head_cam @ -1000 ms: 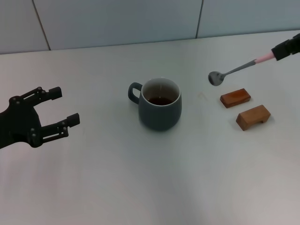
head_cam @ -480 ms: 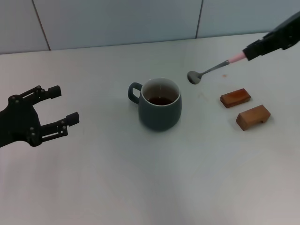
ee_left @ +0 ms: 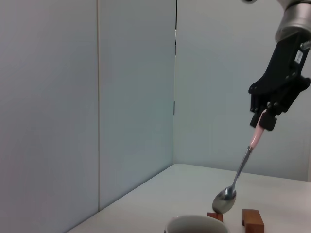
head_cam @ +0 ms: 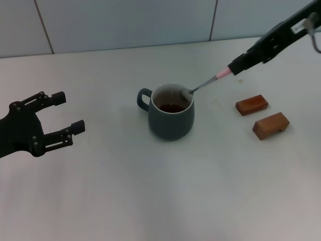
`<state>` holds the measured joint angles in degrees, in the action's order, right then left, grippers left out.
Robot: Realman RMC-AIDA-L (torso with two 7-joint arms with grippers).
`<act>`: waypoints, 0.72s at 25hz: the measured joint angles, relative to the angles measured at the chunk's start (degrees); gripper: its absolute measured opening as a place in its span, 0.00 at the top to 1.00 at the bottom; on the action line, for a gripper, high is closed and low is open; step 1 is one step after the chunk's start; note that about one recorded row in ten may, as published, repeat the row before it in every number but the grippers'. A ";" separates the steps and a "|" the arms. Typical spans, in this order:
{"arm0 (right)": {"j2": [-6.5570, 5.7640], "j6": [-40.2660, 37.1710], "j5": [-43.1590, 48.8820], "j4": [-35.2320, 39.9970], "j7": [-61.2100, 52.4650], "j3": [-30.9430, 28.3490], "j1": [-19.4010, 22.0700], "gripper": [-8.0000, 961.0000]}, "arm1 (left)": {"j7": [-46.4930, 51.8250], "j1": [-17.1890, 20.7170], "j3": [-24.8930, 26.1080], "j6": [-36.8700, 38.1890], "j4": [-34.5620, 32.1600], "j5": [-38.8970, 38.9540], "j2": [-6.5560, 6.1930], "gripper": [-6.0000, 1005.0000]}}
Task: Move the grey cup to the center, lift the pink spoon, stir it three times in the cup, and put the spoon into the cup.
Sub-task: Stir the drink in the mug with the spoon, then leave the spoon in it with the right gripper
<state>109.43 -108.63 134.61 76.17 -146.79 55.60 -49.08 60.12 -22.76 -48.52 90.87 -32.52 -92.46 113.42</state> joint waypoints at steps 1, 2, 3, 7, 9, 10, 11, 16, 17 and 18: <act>0.00 0.00 0.00 0.00 0.00 0.00 0.00 0.88 | 0.00 0.04 0.00 0.00 0.00 0.00 0.00 0.17; 0.02 0.70 0.08 -1.25 0.35 0.21 -0.51 0.88 | 0.00 0.07 0.00 0.01 0.00 0.00 0.00 0.17; 0.18 2.24 0.54 -3.64 1.13 0.39 -1.48 0.88 | 0.00 0.07 0.00 0.01 0.00 0.00 0.00 0.17; 0.71 4.81 2.01 -6.56 2.64 0.82 -2.79 0.88 | 0.00 0.13 0.00 0.04 0.01 0.00 -0.01 0.17; 0.87 6.20 2.40 -8.65 3.36 1.53 -3.65 0.88 | 0.00 0.13 0.00 0.04 0.01 0.00 -0.01 0.17; 0.93 7.71 3.09 -11.10 3.77 2.57 -4.70 0.88 | 0.00 0.14 0.00 0.06 0.00 0.00 -0.01 0.17; 0.93 7.71 3.09 -11.10 3.77 2.57 -4.70 0.88 | 0.00 0.16 0.01 0.29 0.01 0.01 0.05 0.17; 1.41 11.07 5.70 -17.77 5.72 3.34 -7.76 0.88 | 0.00 0.17 0.38 0.44 0.01 0.05 0.06 0.17; 1.43 11.53 5.98 -19.08 6.10 3.34 -8.35 0.88 | 0.00 0.17 0.50 0.45 0.00 0.06 0.05 0.17; 1.55 12.77 6.66 -21.91 7.11 3.36 -9.47 0.88 | 0.00 0.17 0.55 0.45 0.00 0.07 0.05 0.17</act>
<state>110.98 -95.86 141.27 54.26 -139.67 58.95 -58.55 60.12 -22.58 -47.96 91.32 -32.52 -92.39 113.47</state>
